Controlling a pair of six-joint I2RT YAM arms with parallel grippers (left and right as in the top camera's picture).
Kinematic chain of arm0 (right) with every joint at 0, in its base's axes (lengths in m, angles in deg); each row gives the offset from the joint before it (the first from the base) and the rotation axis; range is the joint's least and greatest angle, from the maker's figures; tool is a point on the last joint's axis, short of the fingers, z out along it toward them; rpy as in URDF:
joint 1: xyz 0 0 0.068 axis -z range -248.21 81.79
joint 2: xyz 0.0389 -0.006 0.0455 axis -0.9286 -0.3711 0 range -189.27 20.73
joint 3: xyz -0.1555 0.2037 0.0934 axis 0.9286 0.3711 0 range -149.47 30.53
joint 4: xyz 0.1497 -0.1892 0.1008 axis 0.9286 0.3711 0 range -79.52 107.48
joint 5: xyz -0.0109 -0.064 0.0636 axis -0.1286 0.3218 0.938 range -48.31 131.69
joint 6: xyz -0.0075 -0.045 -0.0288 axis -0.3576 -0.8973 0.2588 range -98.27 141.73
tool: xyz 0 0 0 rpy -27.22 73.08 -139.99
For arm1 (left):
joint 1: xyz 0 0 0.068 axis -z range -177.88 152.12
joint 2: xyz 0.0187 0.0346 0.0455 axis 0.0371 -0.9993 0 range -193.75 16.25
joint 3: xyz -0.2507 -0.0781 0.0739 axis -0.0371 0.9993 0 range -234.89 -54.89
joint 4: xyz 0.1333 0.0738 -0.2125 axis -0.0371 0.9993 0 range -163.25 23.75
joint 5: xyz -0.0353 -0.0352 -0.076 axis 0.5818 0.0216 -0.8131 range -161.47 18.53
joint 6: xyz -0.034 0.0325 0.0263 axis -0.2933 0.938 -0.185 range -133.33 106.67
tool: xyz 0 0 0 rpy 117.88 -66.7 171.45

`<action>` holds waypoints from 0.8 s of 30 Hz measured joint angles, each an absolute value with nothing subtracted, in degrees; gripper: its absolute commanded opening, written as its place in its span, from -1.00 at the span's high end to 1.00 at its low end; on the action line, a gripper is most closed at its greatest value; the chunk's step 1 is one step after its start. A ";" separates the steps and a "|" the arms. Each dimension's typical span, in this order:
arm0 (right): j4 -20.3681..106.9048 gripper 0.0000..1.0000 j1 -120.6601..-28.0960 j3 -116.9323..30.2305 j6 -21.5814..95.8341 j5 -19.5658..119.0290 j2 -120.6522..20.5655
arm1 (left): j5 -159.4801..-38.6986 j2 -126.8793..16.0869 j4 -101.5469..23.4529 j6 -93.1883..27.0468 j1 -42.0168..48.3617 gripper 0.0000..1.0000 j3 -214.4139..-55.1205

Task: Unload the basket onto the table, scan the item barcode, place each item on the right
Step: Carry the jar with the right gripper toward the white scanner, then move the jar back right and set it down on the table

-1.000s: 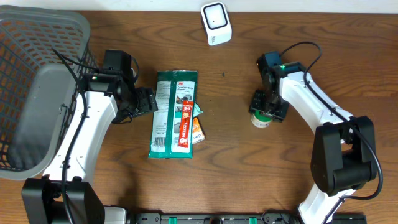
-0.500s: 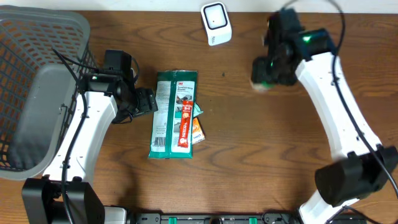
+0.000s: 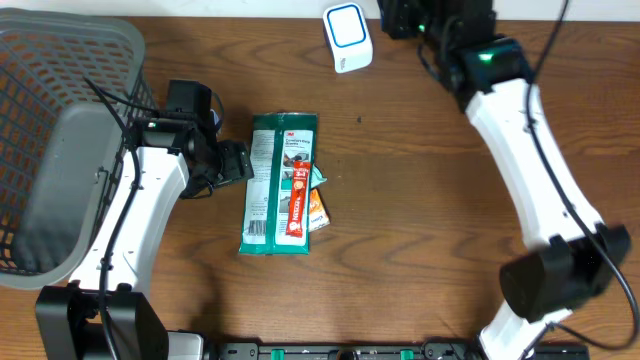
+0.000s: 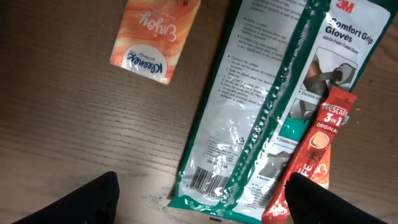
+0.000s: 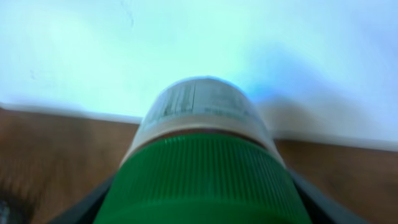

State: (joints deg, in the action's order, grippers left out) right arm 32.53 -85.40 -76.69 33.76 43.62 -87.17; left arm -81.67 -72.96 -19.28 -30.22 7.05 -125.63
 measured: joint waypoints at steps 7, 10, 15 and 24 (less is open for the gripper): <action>8.72 0.40 -85.69 -74.60 32.75 43.27 -101.70 | -81.67 -73.00 -19.21 -30.22 7.05 -0.72 -125.63; -1.35 0.25 -86.45 -74.27 32.75 43.32 -107.04 | -81.67 -73.00 -19.28 -30.22 7.05 -0.72 -125.63; -12.78 0.21 -87.15 -74.14 32.58 43.45 -113.88 | -81.67 -73.00 -19.30 -30.22 7.05 -0.72 -125.63; -15.91 0.28 -87.15 -73.98 32.58 43.45 -119.52 | -81.67 -73.00 -19.26 -30.22 7.05 -0.72 -125.63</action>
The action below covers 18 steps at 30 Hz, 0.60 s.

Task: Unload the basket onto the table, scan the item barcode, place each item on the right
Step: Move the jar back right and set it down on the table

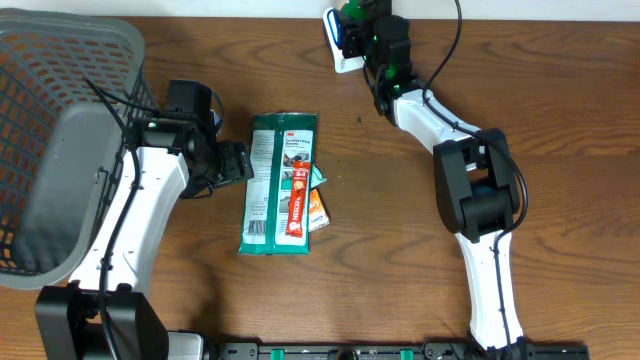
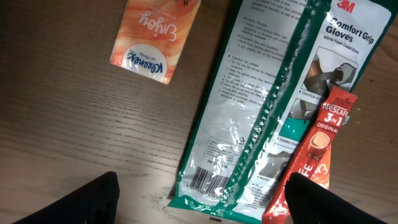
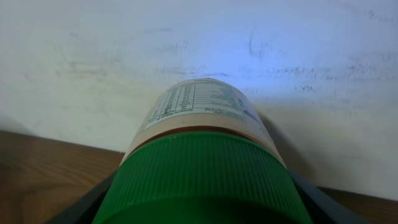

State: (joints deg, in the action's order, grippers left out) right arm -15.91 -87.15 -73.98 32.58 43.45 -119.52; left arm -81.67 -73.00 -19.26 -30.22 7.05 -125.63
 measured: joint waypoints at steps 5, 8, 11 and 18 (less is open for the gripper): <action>-16.26 0.40 -87.15 -73.96 32.41 43.45 -119.49 | -81.67 -73.00 -19.28 -30.22 7.05 -0.72 -125.63; -14.93 0.64 -87.15 -73.96 30.29 44.30 -119.01 | -81.67 -73.00 -19.28 -30.22 7.05 -0.72 -125.63; -6.75 0.49 -87.15 -73.35 28.89 45.02 -114.86 | -81.65 -73.00 -19.30 -30.22 7.05 -0.72 -125.63; 23.39 0.71 -87.02 -73.59 27.90 44.96 -90.01 | -81.71 -73.00 -19.21 -30.22 7.05 -0.72 -125.59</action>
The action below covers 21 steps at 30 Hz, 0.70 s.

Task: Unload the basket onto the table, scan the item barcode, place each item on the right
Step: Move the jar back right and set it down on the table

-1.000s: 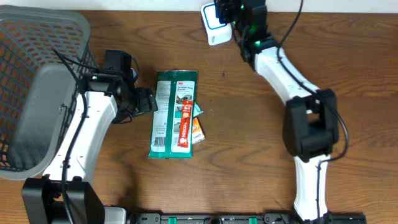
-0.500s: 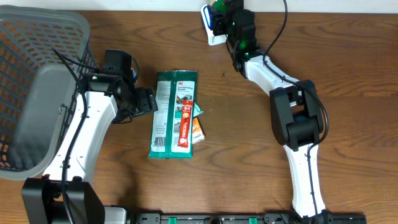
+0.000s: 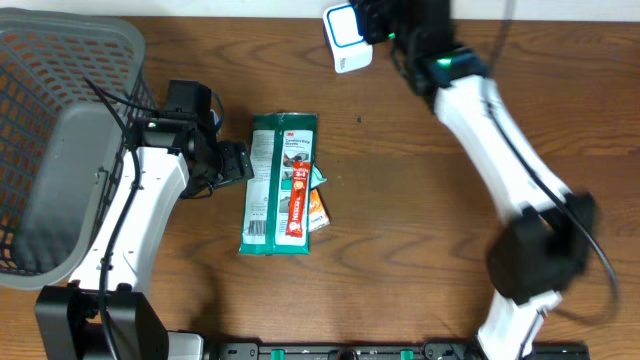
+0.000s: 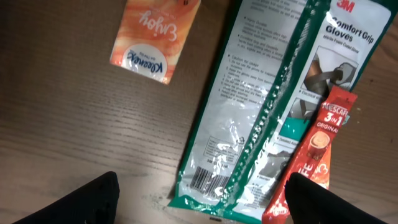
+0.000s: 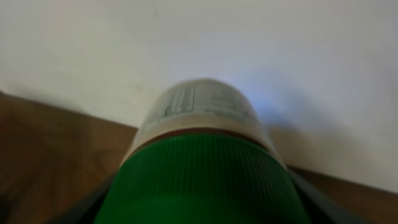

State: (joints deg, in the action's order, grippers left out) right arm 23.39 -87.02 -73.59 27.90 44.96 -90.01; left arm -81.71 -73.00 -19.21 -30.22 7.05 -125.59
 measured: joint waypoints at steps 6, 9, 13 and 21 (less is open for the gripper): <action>54.73 0.79 -81.91 -75.69 25.76 35.47 -78.40 | -81.67 -73.00 -19.26 -30.22 7.07 -0.72 -125.59; 70.84 0.74 -77.23 -75.23 25.52 33.04 -80.81 | -81.67 -73.02 -19.26 -30.22 7.05 -0.72 -125.59; 78.56 0.76 -72.16 -72.26 25.35 31.75 -87.04 | -81.67 -73.02 -19.28 -30.22 7.05 -0.72 -125.59; 72.90 0.68 -63.85 -62.16 25.35 31.80 -92.43 | -81.67 -73.02 -19.28 -30.22 7.05 -0.72 -125.59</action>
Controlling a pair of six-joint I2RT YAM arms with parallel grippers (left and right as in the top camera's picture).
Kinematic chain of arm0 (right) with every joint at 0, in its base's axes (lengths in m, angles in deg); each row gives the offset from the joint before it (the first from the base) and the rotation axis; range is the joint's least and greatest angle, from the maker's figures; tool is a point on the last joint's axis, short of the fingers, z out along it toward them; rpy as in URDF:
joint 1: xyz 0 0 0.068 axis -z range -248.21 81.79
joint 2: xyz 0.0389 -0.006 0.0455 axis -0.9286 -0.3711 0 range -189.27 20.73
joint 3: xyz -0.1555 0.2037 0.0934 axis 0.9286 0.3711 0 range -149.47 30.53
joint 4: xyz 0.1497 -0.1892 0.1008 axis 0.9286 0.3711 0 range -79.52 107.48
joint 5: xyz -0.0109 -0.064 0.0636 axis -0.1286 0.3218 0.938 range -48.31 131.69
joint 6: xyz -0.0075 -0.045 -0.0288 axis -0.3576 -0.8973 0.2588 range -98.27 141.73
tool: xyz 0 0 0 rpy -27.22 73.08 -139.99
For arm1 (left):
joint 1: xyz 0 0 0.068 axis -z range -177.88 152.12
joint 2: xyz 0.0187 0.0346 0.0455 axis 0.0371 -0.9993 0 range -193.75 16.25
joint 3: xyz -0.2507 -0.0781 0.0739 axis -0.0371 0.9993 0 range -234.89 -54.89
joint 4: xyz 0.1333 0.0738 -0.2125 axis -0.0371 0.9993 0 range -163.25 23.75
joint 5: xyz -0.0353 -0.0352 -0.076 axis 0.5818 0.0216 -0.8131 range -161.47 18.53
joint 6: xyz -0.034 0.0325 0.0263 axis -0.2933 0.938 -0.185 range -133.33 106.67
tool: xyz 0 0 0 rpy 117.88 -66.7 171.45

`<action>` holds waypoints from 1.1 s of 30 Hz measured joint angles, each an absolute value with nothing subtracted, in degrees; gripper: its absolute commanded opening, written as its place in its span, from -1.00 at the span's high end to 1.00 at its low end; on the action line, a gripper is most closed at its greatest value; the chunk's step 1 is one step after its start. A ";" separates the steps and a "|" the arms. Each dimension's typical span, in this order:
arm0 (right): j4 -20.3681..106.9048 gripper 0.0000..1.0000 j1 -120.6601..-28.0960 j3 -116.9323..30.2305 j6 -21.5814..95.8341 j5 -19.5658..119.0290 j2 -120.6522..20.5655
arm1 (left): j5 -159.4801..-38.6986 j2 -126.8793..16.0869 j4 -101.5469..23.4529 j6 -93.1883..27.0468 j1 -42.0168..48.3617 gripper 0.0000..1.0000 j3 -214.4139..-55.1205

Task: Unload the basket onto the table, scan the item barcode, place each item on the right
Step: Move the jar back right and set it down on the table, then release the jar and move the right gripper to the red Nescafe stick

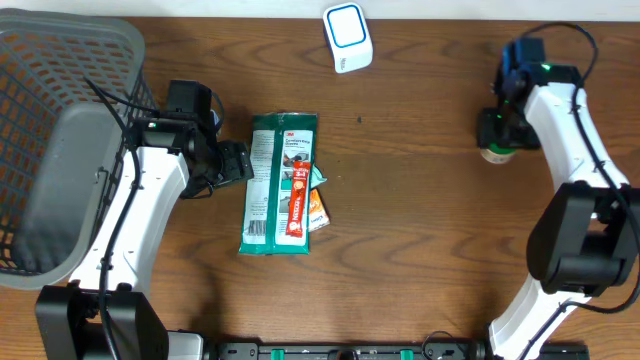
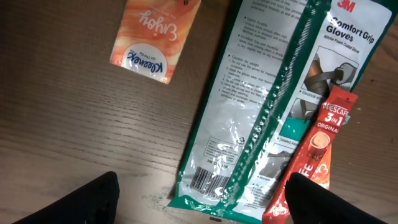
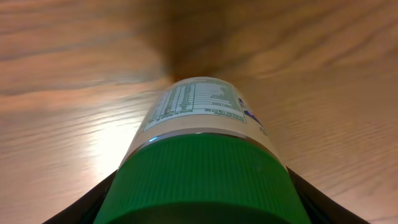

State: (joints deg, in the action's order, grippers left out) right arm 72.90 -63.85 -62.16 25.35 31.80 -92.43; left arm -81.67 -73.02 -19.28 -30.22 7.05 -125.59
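Observation:
A bottle with a green cap [image 3: 202, 177] and a printed white label sits between the fingers of my right gripper [image 3: 202, 193], which is shut on it. Overhead, that gripper [image 1: 497, 132] is at the right side of the table with the bottle [image 1: 494, 153] pointing down at the wood; whether it touches the table I cannot tell. The white scanner with a blue window [image 1: 347, 35] stands at the back centre, well left of the bottle. My left gripper [image 1: 238, 160] stands open and empty beside a green gloves pack [image 1: 279, 185].
A grey mesh basket [image 1: 60, 60] fills the left edge. On the gloves pack [image 2: 273, 106] lies a red Nescafe sachet [image 2: 317, 155]. An orange Kleenex pack [image 2: 152, 34] lies beside it. The left gripper's dark fingers [image 2: 87, 202] flank the pack's barcode end.
My right gripper, still shut on the bottle, was beside the scanner at the back centre; now it is at the right side of the table, bottle over bare wood. The left arm is unchanged.
The right gripper held the bottle at the table's back edge just right of the scanner, then right against the scanner's face, then a little right of it again. Now the bottle is far from the scanner, at the table's right. The left gripper stayed open by the gloves pack.

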 measured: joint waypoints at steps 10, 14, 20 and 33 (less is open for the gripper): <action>68.11 -0.99 -55.85 -56.24 24.67 36.37 -92.92 | -81.67 -73.02 -19.26 -30.22 7.05 -0.72 -125.59; 70.01 -0.99 -54.35 -56.65 24.69 36.80 -92.92 | -81.67 -73.02 -19.28 -30.22 7.05 -0.72 -125.59; 82.47 -0.98 -54.65 -68.83 24.69 40.56 -93.16 | -81.65 -73.02 -19.28 -30.22 7.07 -0.72 -125.59; 81.14 -0.98 -77.51 -78.29 27.12 74.77 -92.46 | -81.67 -73.02 -19.28 -30.22 7.05 -0.72 -125.59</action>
State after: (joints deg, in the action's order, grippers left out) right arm 81.14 -77.51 -78.29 27.12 74.77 -92.46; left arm -81.67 -73.02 -19.28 -30.22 7.05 -125.59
